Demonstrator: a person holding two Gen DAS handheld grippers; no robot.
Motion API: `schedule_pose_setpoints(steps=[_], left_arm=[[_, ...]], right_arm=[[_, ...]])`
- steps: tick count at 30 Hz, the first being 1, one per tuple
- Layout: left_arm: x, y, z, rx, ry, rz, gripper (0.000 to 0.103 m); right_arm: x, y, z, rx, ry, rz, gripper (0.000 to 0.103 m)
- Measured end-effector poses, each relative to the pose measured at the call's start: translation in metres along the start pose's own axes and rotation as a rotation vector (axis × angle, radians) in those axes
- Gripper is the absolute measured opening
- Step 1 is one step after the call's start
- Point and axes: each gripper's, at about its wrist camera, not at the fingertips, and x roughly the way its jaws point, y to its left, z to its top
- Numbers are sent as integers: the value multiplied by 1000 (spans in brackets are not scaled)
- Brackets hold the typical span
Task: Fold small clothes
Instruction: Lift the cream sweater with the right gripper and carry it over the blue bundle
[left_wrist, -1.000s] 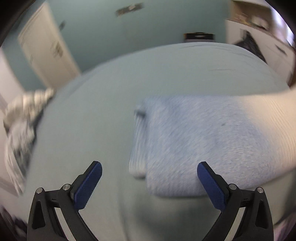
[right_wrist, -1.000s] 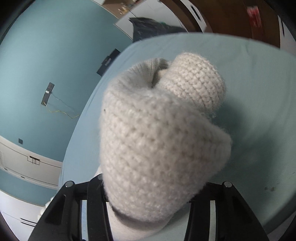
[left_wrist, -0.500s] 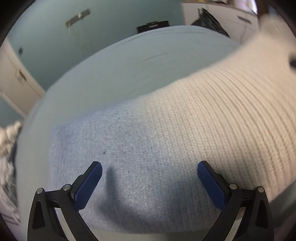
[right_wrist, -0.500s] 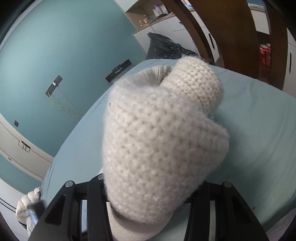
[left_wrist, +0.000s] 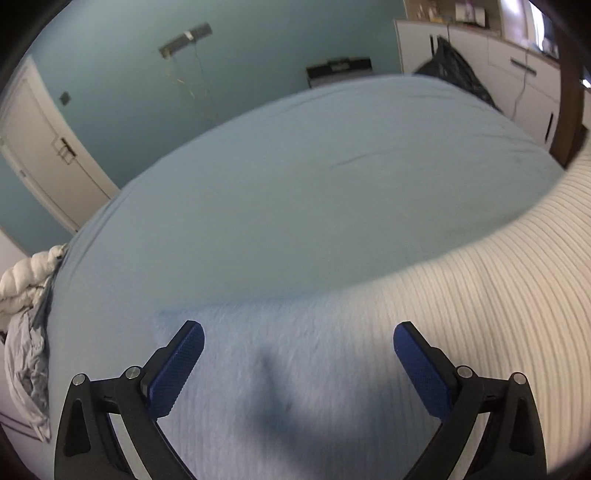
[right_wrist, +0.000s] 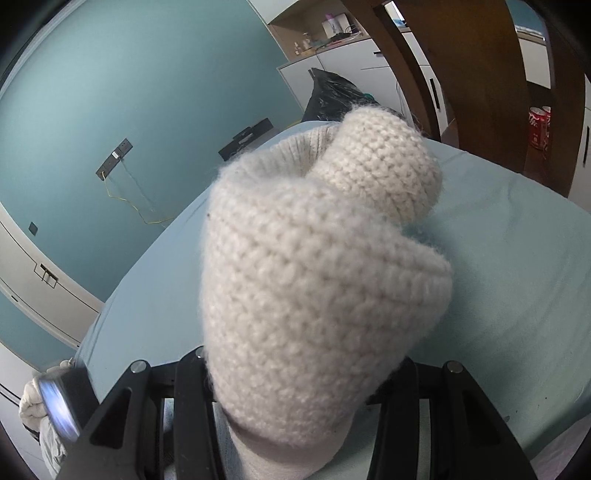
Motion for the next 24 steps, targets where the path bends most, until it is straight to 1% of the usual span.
schedule_pose_setpoints(steps=[1, 2, 3, 5, 8, 11, 14, 15, 17, 18, 19, 20, 21, 22, 24], left_arm=[[8, -5, 7, 26, 12, 12, 103], [17, -11, 12, 54, 21, 42, 103], [24, -15, 11, 65, 16, 90, 103], [37, -28, 9, 49, 10, 161, 103], [53, -40, 1, 45, 20, 190, 103], [53, -31, -5, 29, 16, 180, 103], [43, -19, -5, 27, 31, 134, 102], [34, -11, -3, -10, 13, 116, 102], [23, 1, 0, -101, -37, 104, 103], [23, 7, -3, -112, -32, 101, 103], [28, 4, -3, -102, 1, 89, 103], [41, -3, -2, -63, 82, 60, 103], [47, -3, 0, -55, 110, 50, 101], [46, 0, 0, -64, 109, 51, 98], [33, 11, 0, -89, 78, 65, 98]], right_arm=[[1, 3, 1, -4, -4, 0, 41], [1, 6, 1, -11, -7, 2, 41], [0, 8, 2, -19, -13, 3, 41], [-2, 13, 1, -42, -29, 8, 41], [-6, 25, -2, -99, -54, 14, 41], [-5, 39, -9, -176, -60, 6, 41], [-6, 46, -12, -221, -80, -3, 41], [-7, 46, -11, -225, -85, 0, 41], [-9, 46, -8, -229, -97, 1, 40], [-10, 46, -7, -231, -103, 4, 40], [-11, 47, -7, -236, -106, 5, 40], [-11, 49, -8, -248, -112, 4, 40], [-12, 52, -9, -265, -122, 3, 40], [-13, 54, -10, -281, -130, 1, 40], [-13, 61, -13, -323, -135, -3, 40]])
